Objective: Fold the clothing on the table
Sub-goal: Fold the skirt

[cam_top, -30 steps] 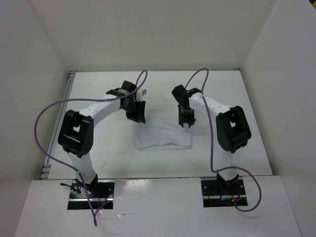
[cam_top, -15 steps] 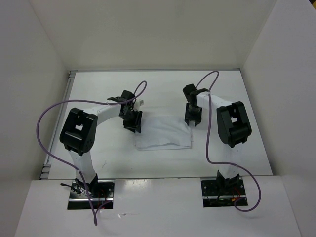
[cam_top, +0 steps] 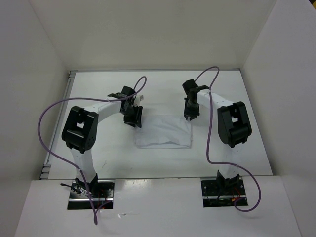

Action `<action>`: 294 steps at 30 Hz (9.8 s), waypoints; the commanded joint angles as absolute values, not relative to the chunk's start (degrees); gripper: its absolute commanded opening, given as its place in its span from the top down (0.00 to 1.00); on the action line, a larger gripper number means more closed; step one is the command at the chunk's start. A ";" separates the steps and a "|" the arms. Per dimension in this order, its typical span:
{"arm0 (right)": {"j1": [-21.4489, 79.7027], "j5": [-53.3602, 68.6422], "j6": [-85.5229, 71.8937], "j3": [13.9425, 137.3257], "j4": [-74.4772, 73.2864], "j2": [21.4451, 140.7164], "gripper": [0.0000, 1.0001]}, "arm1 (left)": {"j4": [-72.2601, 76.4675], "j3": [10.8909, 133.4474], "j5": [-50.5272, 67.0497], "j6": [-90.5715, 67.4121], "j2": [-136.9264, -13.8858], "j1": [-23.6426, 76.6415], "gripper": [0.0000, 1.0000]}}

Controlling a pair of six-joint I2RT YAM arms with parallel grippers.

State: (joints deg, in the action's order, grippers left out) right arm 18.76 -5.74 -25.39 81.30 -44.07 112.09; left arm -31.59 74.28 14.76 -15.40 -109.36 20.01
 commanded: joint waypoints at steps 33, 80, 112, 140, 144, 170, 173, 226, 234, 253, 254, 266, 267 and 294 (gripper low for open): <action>16.44 -4.23 -23.03 84.37 -41.04 110.23 1.00 | -28.92 79.19 15.38 -18.11 -112.42 16.35 1.00; 8.44 -1.06 -20.30 95.04 -38.77 113.91 0.46 | -21.45 83.51 29.17 -23.20 -107.94 8.35 0.49; 5.71 23.83 -24.43 77.70 -29.89 118.14 1.00 | -21.63 85.61 38.23 -21.71 -109.41 14.06 0.51; 6.24 20.92 -29.18 69.26 -29.88 106.61 1.00 | -25.93 88.08 31.03 -20.39 -125.42 29.97 0.89; 6.24 20.92 -28.65 70.93 -30.41 106.61 1.00 | -25.41 85.26 30.50 -20.39 -127.78 30.50 0.89; 5.19 20.74 -26.46 76.02 -34.45 103.36 1.00 | -32.34 78.41 10.99 -17.31 -106.44 14.07 0.75; 5.19 20.74 -25.93 76.03 -34.98 103.36 1.00 | -31.11 77.34 10.99 -17.92 -107.49 13.54 0.75; 34.36 17.14 -32.61 107.65 -37.88 121.53 1.00 | -25.84 75.94 20.83 -20.13 -113.03 15.38 0.76; 39.28 18.19 -32.08 110.83 -38.50 127.08 1.00 | -25.84 75.41 20.83 -20.13 -113.03 15.38 0.76; 37.80 23.73 -31.81 103.23 -37.18 112.35 0.63 | -37.89 85.69 16.07 -15.39 -91.41 10.37 0.71; 37.01 23.73 -32.34 101.18 -35.79 110.50 0.65 | -36.92 86.30 20.52 -15.38 -91.41 10.98 0.75; 32.87 28.91 -35.50 91.84 -28.22 114.51 0.96 | -26.54 92.89 31.73 -19.16 -110.81 12.39 0.87; 33.39 28.92 -36.12 91.85 -27.69 116.35 0.96 | -26.54 92.90 31.03 -19.68 -113.09 11.87 0.87; 39.02 35.16 -38.50 92.90 -24.61 129.37 0.98 | -22.76 82.62 20.57 -19.86 -120.41 9.67 0.87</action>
